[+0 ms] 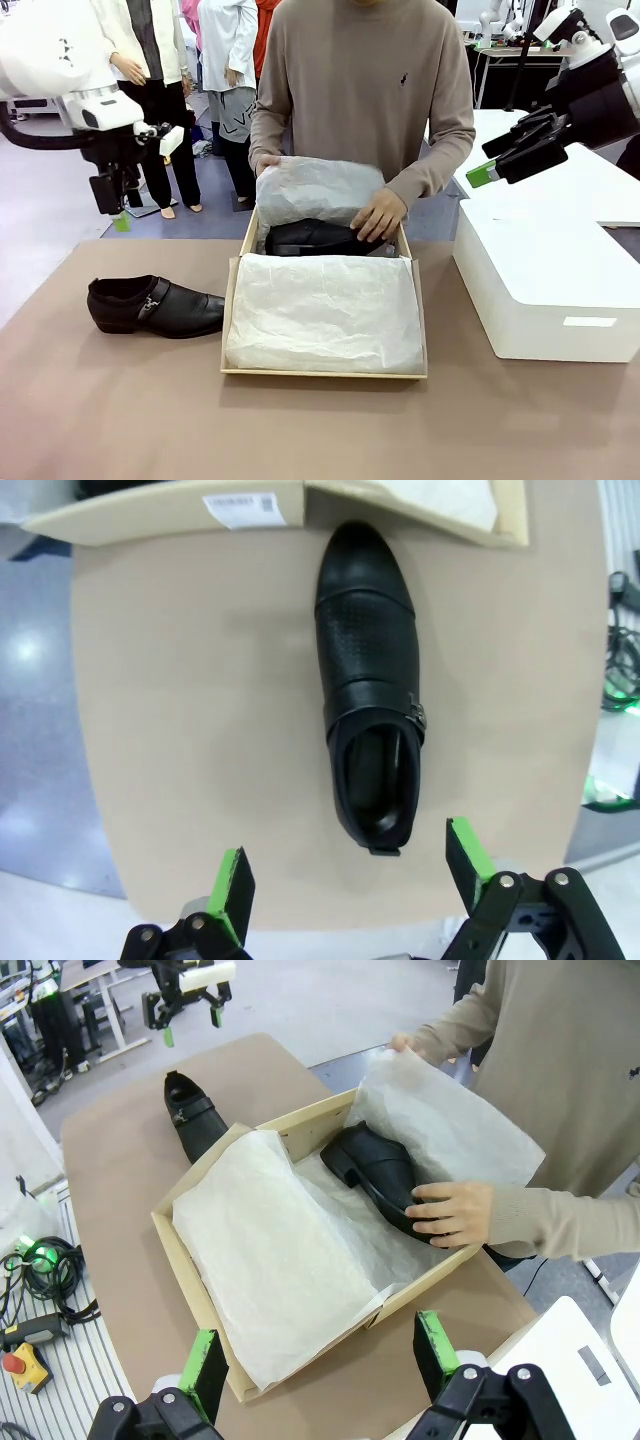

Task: Pack the shoes into the box.
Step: Place the other shoe of the Shoes into the Shoes Box.

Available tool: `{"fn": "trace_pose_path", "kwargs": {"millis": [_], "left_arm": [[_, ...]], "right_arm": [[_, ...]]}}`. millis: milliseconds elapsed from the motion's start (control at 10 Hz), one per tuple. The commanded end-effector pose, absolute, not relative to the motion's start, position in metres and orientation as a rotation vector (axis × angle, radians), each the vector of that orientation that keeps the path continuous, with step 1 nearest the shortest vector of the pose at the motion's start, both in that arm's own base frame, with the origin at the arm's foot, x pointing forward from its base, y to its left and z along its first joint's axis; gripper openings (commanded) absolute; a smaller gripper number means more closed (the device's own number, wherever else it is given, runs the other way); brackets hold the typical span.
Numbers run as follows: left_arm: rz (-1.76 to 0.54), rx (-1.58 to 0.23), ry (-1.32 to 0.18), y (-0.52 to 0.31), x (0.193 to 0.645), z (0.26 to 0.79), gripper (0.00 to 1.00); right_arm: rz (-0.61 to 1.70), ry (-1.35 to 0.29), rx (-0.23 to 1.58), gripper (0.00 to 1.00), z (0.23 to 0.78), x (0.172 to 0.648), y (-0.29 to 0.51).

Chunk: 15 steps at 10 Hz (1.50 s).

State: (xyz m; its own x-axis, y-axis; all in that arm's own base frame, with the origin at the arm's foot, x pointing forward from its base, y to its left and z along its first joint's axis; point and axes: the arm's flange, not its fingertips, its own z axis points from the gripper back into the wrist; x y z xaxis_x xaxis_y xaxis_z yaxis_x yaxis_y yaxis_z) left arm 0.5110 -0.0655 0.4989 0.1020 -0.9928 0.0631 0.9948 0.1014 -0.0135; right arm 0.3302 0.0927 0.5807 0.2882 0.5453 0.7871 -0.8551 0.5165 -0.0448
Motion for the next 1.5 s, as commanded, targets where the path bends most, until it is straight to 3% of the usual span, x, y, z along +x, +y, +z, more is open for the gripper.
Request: {"fn": "trace_pose_path", "kwargs": {"millis": [0,400,1400], "left_arm": [[-1.467,-0.049,-0.07,-0.061,0.498,0.476,1.0],[-1.441,-0.037,-0.042,-0.054,0.503,0.44,1.0],[-1.447,-0.055,-0.003,-0.056,0.514,0.429,1.0]], "right_arm": [[0.987,-0.861,0.442,1.0,0.581,0.332,0.092],[0.987,-0.861,0.442,1.0,0.581,0.332,0.092],[0.987,-0.861,0.442,1.0,0.581,0.332,0.092]]}}
